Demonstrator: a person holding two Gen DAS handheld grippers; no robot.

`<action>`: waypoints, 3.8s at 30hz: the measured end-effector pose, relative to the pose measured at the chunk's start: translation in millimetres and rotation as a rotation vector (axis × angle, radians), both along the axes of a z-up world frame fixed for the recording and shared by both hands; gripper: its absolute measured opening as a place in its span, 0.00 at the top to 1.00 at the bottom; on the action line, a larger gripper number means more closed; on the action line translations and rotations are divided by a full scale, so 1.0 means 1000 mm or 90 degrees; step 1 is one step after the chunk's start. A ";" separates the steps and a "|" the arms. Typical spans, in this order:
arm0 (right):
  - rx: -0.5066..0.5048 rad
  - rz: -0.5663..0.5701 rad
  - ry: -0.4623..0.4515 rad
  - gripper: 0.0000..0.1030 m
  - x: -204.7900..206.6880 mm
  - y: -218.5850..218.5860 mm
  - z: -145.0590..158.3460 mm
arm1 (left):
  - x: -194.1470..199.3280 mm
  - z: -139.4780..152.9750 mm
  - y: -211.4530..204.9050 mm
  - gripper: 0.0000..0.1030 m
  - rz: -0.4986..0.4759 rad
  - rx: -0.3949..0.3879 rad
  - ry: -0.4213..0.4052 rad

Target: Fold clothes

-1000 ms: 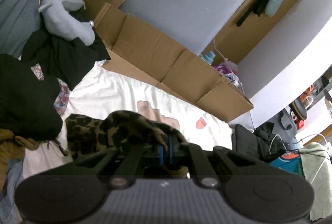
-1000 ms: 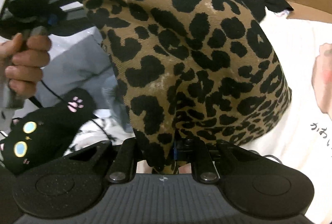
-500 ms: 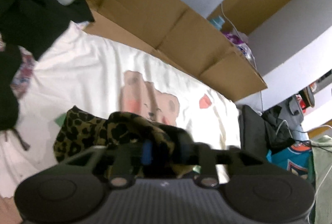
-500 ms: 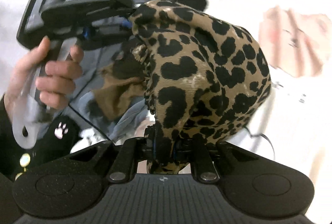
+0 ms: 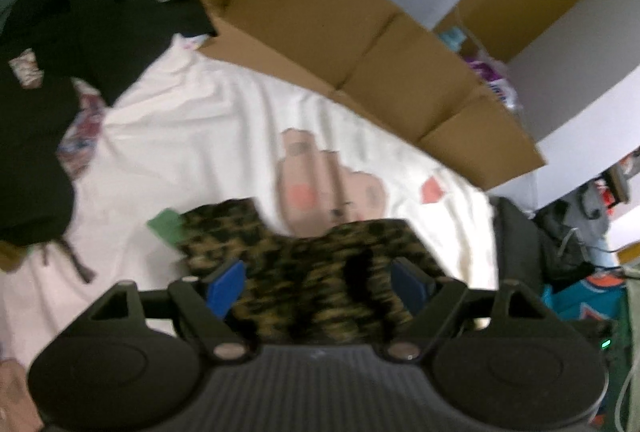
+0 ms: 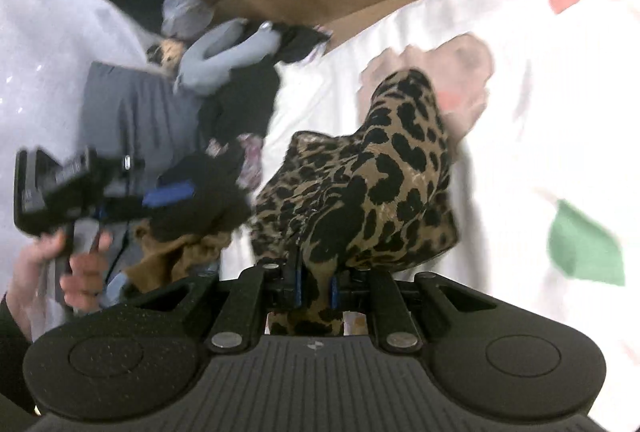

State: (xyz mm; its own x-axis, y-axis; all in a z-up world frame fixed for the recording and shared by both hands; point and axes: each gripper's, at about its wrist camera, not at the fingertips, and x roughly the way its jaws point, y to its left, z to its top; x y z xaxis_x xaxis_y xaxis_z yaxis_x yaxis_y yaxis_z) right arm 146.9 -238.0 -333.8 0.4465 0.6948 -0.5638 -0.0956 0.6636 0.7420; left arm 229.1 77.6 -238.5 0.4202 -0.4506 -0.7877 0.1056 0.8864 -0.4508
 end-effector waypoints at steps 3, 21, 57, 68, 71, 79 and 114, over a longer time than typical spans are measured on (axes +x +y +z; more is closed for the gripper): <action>-0.009 -0.023 0.000 0.90 0.005 -0.020 0.001 | 0.000 -0.008 0.008 0.20 0.009 0.010 0.009; -0.225 -0.198 0.059 0.93 -0.024 -0.112 -0.011 | 0.002 -0.040 -0.021 0.20 -0.062 0.025 0.018; -0.489 -0.002 -0.064 0.44 -0.069 -0.041 -0.038 | -0.034 -0.117 -0.159 0.44 -0.190 -0.094 0.103; -0.507 -0.044 -0.086 0.45 -0.063 -0.037 -0.049 | -0.040 -0.142 -0.165 0.47 -0.123 -0.186 0.131; -0.495 -0.068 -0.073 0.45 -0.062 -0.040 -0.053 | -0.043 -0.147 -0.164 0.51 -0.097 -0.206 0.139; -0.456 -0.105 -0.059 0.66 -0.062 -0.044 -0.061 | -0.042 -0.153 -0.165 0.85 -0.073 -0.202 0.129; -0.320 -0.141 -0.159 0.96 -0.055 -0.075 0.088 | -0.051 0.054 -0.034 0.94 -0.157 -0.041 -0.068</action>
State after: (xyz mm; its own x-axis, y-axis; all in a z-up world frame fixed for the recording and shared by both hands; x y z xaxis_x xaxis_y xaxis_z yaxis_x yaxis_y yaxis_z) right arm 92.3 -313.0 -246.1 0.7114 0.2457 -0.6584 -0.0464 0.9513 0.3048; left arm 178.0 43.8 -184.8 0.3704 -0.5976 -0.7111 0.3643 0.7977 -0.4806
